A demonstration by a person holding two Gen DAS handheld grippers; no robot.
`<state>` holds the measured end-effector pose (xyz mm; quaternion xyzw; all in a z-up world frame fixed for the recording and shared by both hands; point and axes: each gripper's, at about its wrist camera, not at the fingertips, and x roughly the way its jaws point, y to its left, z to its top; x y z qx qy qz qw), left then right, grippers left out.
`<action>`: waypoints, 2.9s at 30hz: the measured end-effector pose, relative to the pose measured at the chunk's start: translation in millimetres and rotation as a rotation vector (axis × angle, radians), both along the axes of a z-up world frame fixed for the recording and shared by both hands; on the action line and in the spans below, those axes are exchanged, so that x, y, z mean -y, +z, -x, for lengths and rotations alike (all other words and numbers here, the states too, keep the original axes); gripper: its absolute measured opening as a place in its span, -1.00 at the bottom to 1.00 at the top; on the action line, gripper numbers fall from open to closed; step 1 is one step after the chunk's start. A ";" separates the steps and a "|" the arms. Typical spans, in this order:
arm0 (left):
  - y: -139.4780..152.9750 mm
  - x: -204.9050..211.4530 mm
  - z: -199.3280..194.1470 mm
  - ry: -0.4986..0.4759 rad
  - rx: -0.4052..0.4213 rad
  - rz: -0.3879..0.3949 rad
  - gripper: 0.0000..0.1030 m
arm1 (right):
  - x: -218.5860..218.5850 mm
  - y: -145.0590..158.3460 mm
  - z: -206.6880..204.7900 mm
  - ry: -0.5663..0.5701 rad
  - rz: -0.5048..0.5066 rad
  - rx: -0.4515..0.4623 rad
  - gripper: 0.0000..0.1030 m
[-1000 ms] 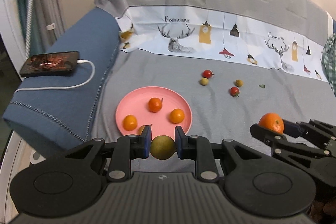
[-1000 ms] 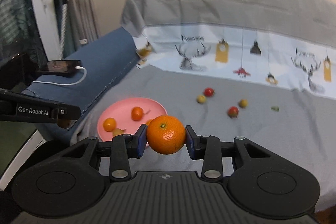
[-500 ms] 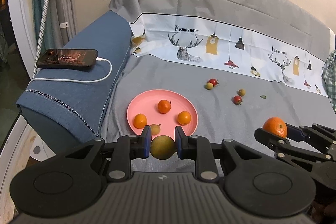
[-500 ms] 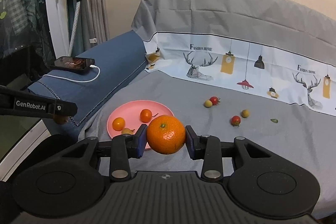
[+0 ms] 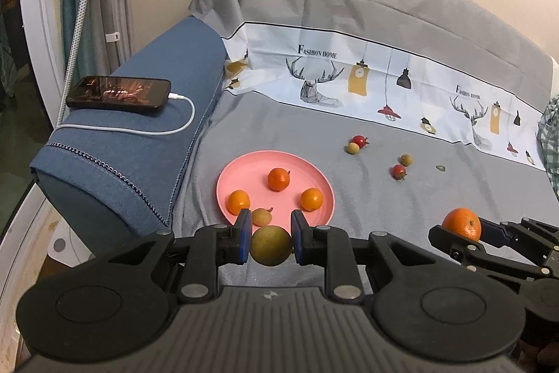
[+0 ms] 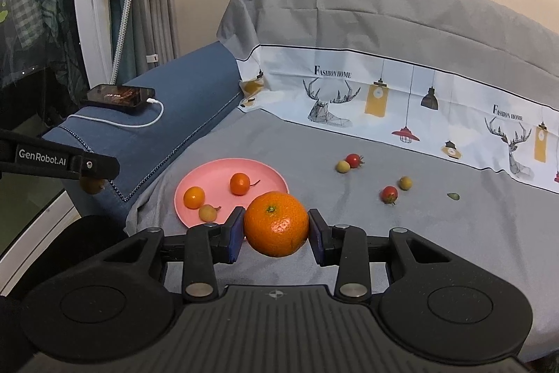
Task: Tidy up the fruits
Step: 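Carry the held mandarin and yellow-green fruit over the pink plate with both tools, then open the right tool over the plate while the left tool releases its fruit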
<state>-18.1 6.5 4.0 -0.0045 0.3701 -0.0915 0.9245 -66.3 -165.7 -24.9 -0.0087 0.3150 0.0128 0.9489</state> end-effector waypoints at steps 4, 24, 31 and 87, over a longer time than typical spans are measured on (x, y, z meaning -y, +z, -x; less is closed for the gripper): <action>0.3 -2.3 -3.7 0.005 0.000 0.005 -0.49 | -0.2 -1.0 -4.1 0.000 0.006 -0.011 -0.23; -12.1 -16.0 -36.0 0.039 -0.045 0.015 -0.49 | -1.9 -15.2 -28.1 -0.011 0.018 -0.062 -0.23; -18.9 -16.0 -58.2 0.048 -0.075 -0.001 -0.49 | -4.1 -22.1 -49.5 -0.001 0.012 -0.075 -0.23; -98.2 18.6 -163.6 0.001 -0.157 -0.179 0.99 | -26.9 -97.2 -163.5 0.112 0.000 -0.271 0.80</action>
